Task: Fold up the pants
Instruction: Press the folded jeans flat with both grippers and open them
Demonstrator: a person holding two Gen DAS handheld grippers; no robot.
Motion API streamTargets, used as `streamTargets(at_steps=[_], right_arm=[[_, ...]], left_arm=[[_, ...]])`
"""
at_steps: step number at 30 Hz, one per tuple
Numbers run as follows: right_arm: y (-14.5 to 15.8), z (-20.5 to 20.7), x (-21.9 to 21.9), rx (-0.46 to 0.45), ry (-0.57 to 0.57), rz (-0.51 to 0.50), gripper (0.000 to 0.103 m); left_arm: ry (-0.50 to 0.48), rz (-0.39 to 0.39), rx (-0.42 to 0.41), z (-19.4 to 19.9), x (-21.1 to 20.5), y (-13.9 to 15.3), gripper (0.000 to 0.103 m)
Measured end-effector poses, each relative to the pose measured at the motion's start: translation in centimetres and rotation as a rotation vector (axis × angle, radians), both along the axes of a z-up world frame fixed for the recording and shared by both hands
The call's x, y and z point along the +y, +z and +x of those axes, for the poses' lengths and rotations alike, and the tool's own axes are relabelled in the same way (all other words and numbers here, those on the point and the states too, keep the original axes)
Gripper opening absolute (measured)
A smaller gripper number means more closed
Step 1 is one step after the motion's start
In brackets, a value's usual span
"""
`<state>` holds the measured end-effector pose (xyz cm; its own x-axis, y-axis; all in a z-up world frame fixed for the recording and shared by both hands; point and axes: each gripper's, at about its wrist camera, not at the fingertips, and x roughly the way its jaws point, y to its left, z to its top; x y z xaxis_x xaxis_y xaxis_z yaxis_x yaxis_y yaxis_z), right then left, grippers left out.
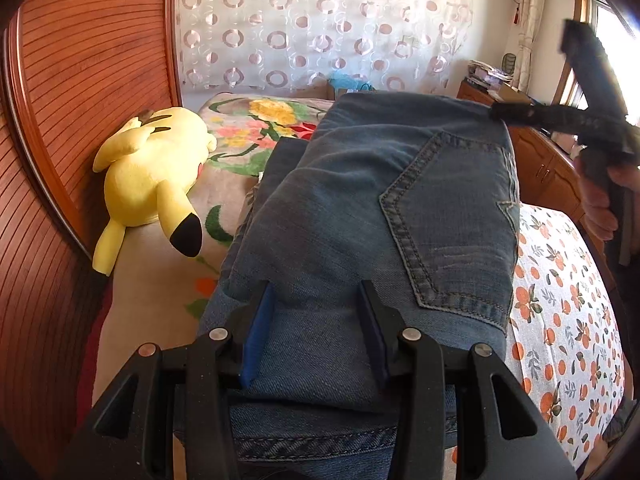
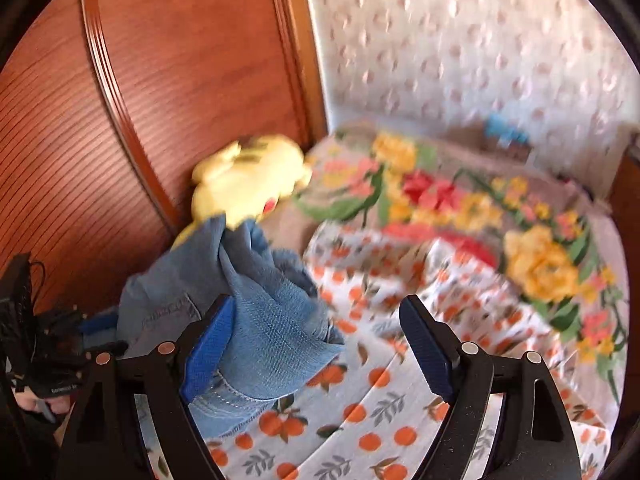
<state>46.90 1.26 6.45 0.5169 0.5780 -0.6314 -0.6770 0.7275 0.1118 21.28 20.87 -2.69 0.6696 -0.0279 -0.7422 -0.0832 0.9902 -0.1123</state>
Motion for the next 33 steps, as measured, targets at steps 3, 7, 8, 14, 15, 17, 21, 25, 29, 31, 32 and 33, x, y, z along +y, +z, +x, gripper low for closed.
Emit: streamTargets(at_steps=[3,7,8,14,15,17,21,25,29,31,32,33], right_arm=[[0.5,-1.5,-0.5,-0.030,0.020,0.044,0.070],[-1.0,-2.9,-0.6,0.026,0.038,0.037,0.067],[-1.7,-2.7,-0.7,0.061,0.041,0.047,0.067],[-6.0,-0.4,-0.5,0.284,0.058,0.114,0.069],[-6.5,0.2,-0.3,0.330,0.064,0.137,0.069],[-7.1,1.3,-0.1,0.393,0.084,0.172,0.069],[-6.2,2.1,1.9,0.364,0.137,0.160,0.036],[-3.1,0.9,3.9,0.266,0.211,0.187,0.023],[-0.1,-0.2,6.1,0.185,0.308,0.202,0.021],[0.5,0.0,6.6,0.155,0.346,0.218,0.021],[0.6,0.3,6.7,0.150,0.345,0.221,0.021],[0.1,0.7,6.7,0.148,0.332,0.207,0.021]], left_arm=[[0.005,-0.013,-0.001,-0.1,0.2,-0.2,0.045],[0.008,-0.016,-0.005,-0.2,0.3,-0.3,0.045],[0.008,-0.014,-0.007,-0.2,0.3,-0.3,0.045],[0.016,-0.020,-0.013,-0.5,0.4,-0.5,0.045],[0.018,-0.021,-0.015,-0.6,0.4,-0.5,0.045],[0.026,-0.027,-0.019,-0.8,0.4,-0.6,0.045],[0.047,-0.031,-0.031,-1.4,0.3,-0.5,0.045],[0.080,-0.040,-0.057,-2.4,0.3,0.1,0.040],[0.104,-0.068,-0.112,-3.7,0.7,1.9,0.039],[0.111,-0.069,-0.145,-4.4,0.7,3.0,0.039],[0.109,-0.066,-0.157,-4.4,0.6,3.5,0.039],[0.105,-0.060,-0.163,-4.4,0.4,3.8,0.039]])
